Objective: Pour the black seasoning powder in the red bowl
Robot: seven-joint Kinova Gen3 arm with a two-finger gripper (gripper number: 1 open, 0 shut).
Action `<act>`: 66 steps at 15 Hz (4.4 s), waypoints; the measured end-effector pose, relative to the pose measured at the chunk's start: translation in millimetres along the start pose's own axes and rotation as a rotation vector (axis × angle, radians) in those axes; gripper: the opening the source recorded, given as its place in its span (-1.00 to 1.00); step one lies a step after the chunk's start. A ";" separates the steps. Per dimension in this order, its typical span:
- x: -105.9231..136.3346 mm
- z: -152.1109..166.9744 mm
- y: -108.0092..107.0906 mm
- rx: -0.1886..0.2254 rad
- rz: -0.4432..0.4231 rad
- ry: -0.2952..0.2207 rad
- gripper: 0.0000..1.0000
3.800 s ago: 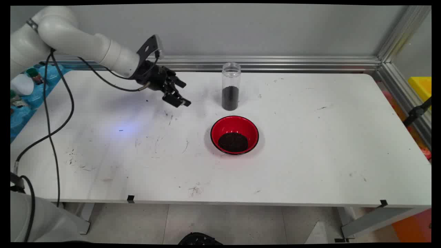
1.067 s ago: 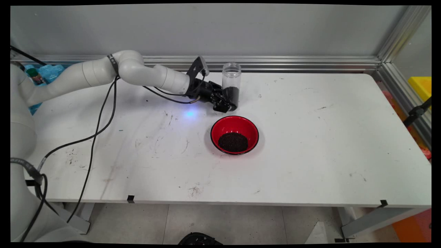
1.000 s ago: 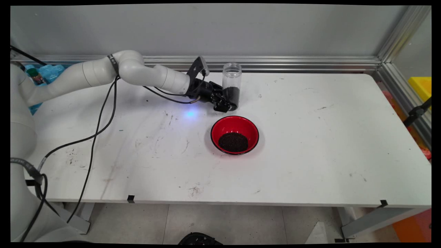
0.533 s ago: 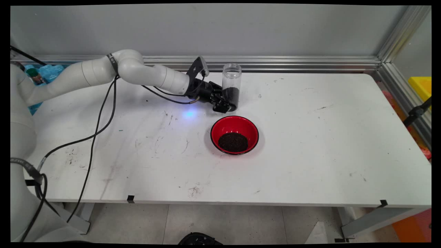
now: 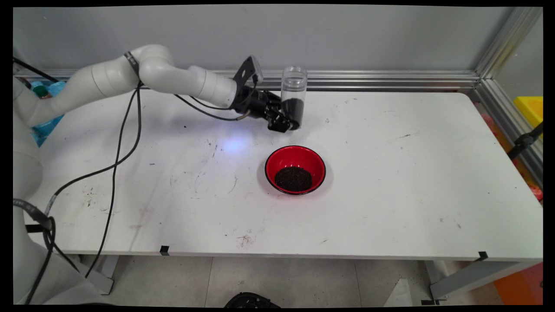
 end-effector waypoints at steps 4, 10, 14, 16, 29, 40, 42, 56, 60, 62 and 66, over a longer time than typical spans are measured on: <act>20.6 -18.6 4.3 0.021 0.106 -0.010 -1.00; 45.1 -42.0 7.2 0.059 0.286 -0.033 -1.00; 57.7 -53.1 11.3 0.076 0.425 -0.039 -1.00; 61.3 -55.5 14.2 0.086 0.485 -0.037 -1.00; 65.3 -51.1 32.9 0.174 1.116 -0.054 -1.00; 59.8 -37.5 40.2 0.274 1.508 -0.063 -1.00; 57.0 -35.5 42.3 0.295 1.568 -0.064 -1.00; 38.5 -20.3 63.4 0.390 1.816 -0.032 -1.00; 35.8 -15.2 65.7 0.410 1.861 -0.023 -1.00; 34.9 -12.0 66.9 0.423 1.891 -0.016 -1.00; 34.9 -7.7 67.5 0.452 1.946 -0.012 -1.00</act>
